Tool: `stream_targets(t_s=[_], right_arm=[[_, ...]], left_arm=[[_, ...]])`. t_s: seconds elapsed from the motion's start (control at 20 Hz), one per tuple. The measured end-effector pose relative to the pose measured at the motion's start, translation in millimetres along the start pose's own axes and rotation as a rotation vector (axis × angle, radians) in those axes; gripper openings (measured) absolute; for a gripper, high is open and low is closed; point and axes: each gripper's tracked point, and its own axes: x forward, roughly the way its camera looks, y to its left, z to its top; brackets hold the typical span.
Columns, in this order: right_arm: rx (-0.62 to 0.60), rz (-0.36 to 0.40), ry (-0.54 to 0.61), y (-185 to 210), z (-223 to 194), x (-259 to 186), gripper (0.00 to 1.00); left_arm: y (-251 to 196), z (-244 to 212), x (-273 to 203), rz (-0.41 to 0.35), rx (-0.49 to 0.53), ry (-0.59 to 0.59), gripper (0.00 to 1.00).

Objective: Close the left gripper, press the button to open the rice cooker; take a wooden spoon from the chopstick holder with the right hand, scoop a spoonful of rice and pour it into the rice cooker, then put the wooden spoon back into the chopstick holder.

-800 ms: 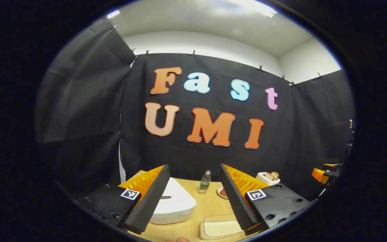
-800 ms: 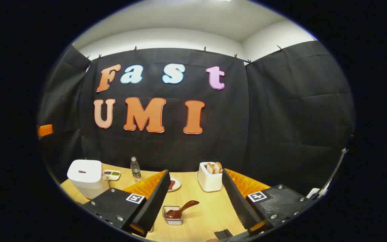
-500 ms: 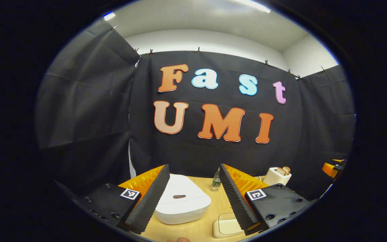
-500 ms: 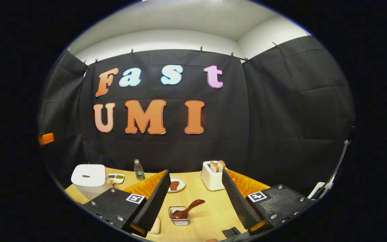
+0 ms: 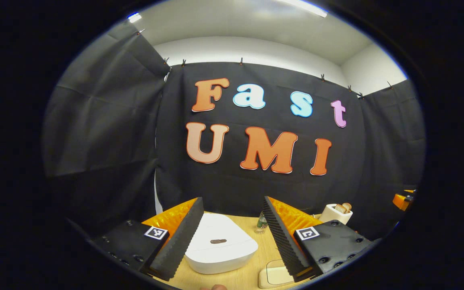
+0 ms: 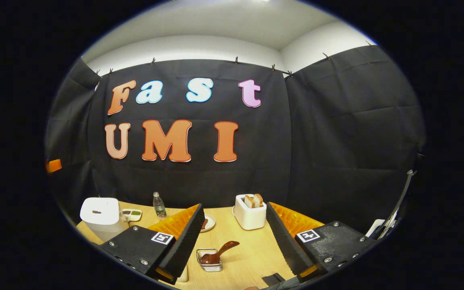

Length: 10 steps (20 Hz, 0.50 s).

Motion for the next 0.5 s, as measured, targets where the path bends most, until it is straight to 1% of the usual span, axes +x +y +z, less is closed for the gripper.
stream_targets(t_s=[0.05,0.15,0.25,0.4,0.5], right_arm=[[-0.009,0.016,0.004,4,-1,-2,0.95],[-0.033,0.008,0.010,1,-4,-5,0.95],[-0.051,0.009,-0.003,3,1,-10,0.95],[-0.041,0.025,-0.019,8,11,-12,0.95],[-0.038,0.022,-0.023,7,14,-10,0.95]], left_arm=[[1,0,-2,0.003,-0.002,-0.003,0.99],[6,0,-6,0.021,0.002,0.004,1.00],[5,8,-10,0.019,0.012,-0.015,1.00],[4,12,-13,0.011,0.032,-0.027,1.00],[2,14,-14,0.006,0.041,-0.031,1.00]])
